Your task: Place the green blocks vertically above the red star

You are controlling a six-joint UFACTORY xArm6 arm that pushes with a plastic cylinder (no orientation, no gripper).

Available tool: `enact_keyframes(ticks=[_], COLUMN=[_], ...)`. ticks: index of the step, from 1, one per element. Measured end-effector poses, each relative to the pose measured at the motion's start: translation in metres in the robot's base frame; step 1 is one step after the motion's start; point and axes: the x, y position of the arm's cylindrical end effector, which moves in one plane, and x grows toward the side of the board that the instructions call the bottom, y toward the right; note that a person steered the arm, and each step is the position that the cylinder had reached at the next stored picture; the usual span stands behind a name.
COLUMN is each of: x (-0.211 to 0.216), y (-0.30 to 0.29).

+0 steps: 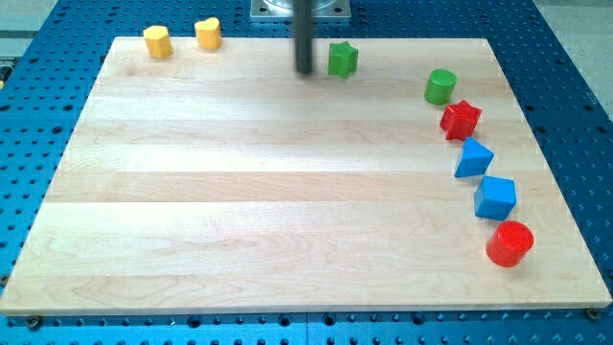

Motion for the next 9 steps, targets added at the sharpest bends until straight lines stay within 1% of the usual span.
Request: enact_keyframes(ticks=[1,2,3,4,5,6,7,8,9], x=[-0.021,-0.024,-0.049,-0.007,-0.004,0.02,0.03,0.042,0.049], y=[0.091,0.095,0.132,0.126,0.1,0.046,0.067,0.108,0.127])
